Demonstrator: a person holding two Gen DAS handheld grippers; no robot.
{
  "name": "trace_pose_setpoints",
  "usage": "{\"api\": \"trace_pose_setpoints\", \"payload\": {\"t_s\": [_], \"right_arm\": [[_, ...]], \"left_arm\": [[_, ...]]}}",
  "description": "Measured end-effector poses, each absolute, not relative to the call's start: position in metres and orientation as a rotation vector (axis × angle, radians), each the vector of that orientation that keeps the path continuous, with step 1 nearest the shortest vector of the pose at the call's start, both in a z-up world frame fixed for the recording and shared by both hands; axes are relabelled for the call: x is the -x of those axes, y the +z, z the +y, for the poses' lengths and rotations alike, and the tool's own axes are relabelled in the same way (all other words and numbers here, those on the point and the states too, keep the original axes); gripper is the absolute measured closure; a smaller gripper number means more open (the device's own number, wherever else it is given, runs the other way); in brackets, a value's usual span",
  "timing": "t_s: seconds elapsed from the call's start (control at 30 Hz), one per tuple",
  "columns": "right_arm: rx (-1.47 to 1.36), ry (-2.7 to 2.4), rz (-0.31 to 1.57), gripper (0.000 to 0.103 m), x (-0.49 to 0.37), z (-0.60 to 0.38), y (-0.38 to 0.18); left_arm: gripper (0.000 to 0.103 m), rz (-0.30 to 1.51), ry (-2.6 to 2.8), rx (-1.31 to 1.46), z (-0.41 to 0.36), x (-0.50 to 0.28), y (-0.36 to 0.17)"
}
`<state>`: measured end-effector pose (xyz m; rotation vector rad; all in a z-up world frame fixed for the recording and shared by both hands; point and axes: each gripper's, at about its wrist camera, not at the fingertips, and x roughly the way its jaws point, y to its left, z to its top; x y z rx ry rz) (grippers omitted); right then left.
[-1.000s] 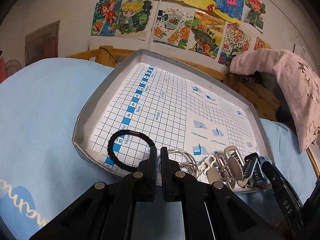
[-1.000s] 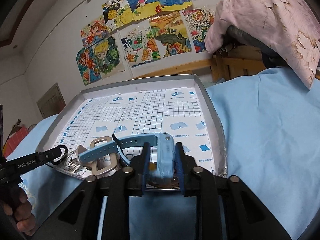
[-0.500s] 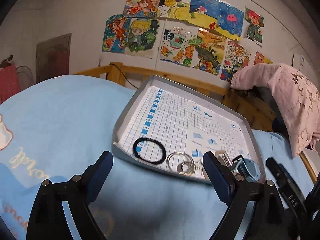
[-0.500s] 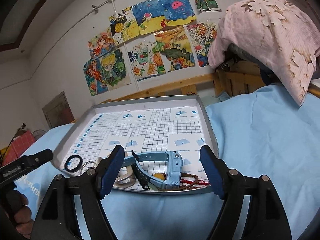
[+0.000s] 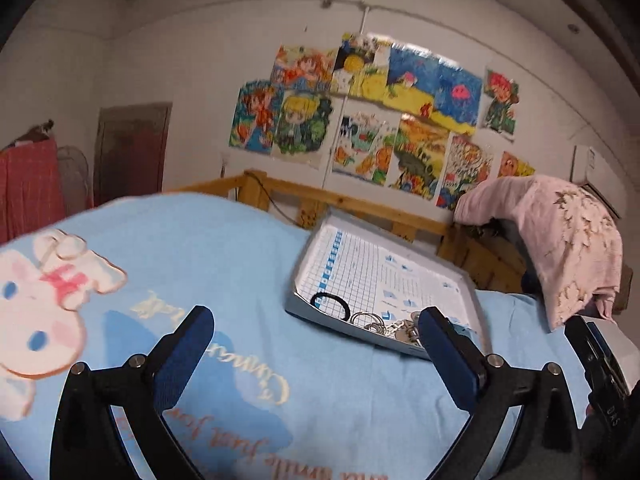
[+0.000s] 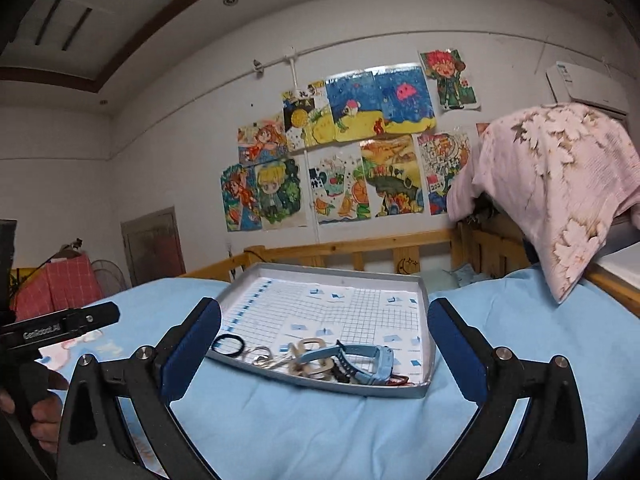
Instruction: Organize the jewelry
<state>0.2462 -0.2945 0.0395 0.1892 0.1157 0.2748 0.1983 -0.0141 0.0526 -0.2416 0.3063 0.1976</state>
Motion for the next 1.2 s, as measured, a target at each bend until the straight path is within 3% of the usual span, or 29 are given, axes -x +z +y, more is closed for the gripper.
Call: {"api": "trace_pose_setpoints", "payload": {"t_s": [0.6,1.2], "right_arm": [[-0.142,0.258,0.039,0.001,-0.081,-0.285,0.052],[-0.129,0.186,0.163,0.001,-0.055,-0.276,0.01]], "left_arm": [[0.0,0.223,0.145,0.12,-0.015,-0.063,0.062],[0.0,0.255,0.077,0.04,-0.01,-0.034,0.0]]}}
